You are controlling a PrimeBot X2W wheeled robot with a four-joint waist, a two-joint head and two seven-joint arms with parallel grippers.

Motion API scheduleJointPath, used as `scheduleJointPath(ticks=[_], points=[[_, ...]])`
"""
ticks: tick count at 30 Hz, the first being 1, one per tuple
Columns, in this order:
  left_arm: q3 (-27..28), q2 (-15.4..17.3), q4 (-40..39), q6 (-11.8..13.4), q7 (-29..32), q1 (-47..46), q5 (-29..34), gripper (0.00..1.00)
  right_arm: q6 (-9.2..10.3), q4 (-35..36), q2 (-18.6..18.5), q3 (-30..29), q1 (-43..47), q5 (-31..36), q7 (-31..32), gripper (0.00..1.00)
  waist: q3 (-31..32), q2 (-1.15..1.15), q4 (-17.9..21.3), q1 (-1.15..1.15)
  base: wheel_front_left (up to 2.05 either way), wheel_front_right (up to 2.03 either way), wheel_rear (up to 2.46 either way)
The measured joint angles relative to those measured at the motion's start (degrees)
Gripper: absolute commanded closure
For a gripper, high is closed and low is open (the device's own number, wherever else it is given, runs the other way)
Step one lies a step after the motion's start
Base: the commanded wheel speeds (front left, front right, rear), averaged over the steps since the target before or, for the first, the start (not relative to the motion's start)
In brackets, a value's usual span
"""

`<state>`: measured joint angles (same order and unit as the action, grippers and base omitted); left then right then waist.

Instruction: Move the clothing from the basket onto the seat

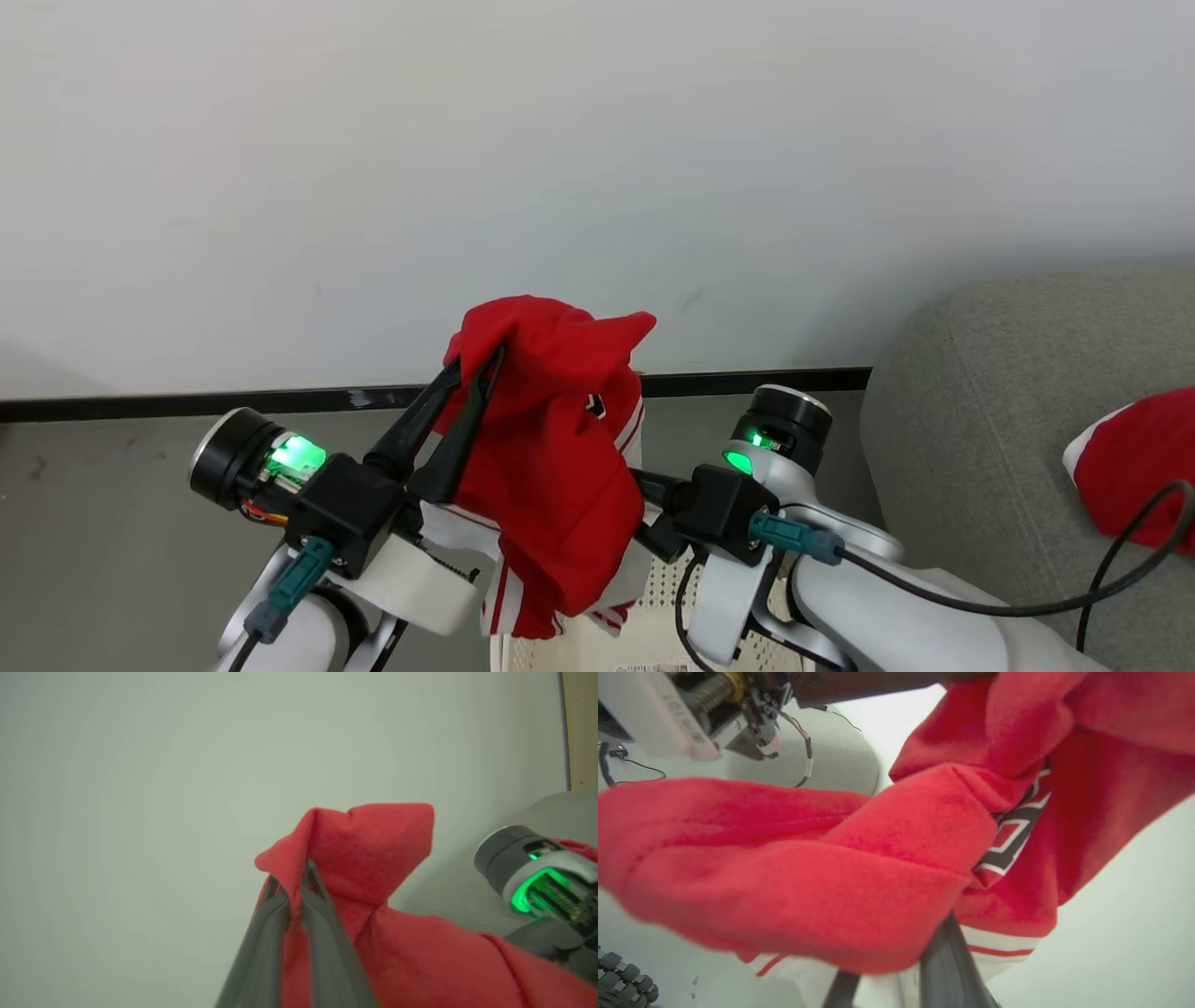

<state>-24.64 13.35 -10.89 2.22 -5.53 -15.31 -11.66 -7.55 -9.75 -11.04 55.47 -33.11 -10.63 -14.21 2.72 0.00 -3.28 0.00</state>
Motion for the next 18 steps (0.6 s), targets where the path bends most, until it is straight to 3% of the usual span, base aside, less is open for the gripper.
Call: scheduleJointPath(ticks=[7,8,11,12,13,14,18], points=[[0.89,-0.34,0.94,1.16,-0.07,2.07,-1.05,1.00,0.00,2.13,-1.36,-4.80,2.13,0.03,0.00,1.00,-0.06,0.00,1.33,0.00,0.00,0.00,0.00],[1.07,-0.33,1.13,1.20,-0.08,2.46,-1.16,0.96,0.00,2.14,-1.74,-5.38,2.68,0.03,0.00,1.00,-0.08,0.00,1.54,0.00,0.00,0.00,0.00],[1.40,-0.44,1.94,1.68,-0.11,3.57,-2.14,0.52,0.00,2.45,-2.45,-8.60,4.33,0.03,0.00,1.00,-0.15,0.00,2.17,0.00,0.00,0.00,0.00],[1.57,-0.44,2.16,1.70,-0.16,3.97,-2.35,0.49,0.00,2.65,-2.66,-9.77,4.81,0.04,0.00,1.00,-0.17,0.00,2.38,0.00,0.00,0.00,0.00],[1.62,-0.44,2.46,1.74,-0.20,4.32,-2.47,0.31,0.00,2.81,-2.96,-10.91,5.14,0.04,0.00,1.00,-0.20,0.00,2.59,0.00,0.00,0.00,0.00],[1.63,-0.44,2.67,1.75,-0.44,4.58,-2.47,0.00,0.00,3.11,-3.37,-12.29,5.60,0.08,0.00,1.00,-0.23,0.00,2.80,0.00,0.00,0.00,0.00],[1.62,-0.54,3.00,1.76,-0.92,5.45,-2.64,0.00,0.00,3.85,-4.43,-17.48,7.10,0.43,0.00,1.00,-0.34,0.00,3.73,0.00,0.00,0.00,0.00]])
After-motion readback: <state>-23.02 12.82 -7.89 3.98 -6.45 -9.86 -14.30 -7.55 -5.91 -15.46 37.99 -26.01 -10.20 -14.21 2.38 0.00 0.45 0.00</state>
